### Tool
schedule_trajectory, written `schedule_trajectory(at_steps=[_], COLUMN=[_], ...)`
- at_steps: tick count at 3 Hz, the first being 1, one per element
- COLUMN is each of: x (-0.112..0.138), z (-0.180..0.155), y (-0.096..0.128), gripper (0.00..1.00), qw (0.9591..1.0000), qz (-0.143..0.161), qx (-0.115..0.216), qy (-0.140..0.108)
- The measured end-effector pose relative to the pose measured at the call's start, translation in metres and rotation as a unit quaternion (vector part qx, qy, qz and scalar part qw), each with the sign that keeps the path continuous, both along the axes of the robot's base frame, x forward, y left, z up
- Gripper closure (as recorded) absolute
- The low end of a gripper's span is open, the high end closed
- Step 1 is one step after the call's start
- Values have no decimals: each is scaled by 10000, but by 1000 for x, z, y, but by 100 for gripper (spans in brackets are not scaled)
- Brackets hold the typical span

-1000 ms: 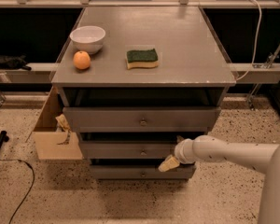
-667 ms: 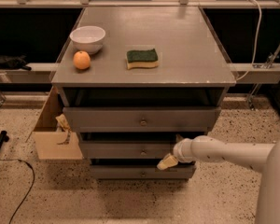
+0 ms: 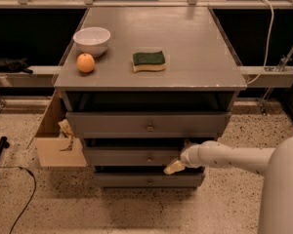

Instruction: Open middle drawer

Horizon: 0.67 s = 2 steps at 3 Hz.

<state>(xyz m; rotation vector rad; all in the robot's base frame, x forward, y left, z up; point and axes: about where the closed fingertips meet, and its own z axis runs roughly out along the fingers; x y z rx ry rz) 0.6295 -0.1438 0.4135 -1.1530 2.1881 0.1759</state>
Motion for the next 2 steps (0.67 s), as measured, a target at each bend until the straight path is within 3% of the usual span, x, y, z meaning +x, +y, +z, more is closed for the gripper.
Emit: schedule_trajectory(at_steps=[1,2], x=[31,30], z=[-1,-1], y=[-18,-18], gripper=[0,3], qw=[9996,9996], qz=[-250,-250], qx=[-86,-85], qy=[62,62])
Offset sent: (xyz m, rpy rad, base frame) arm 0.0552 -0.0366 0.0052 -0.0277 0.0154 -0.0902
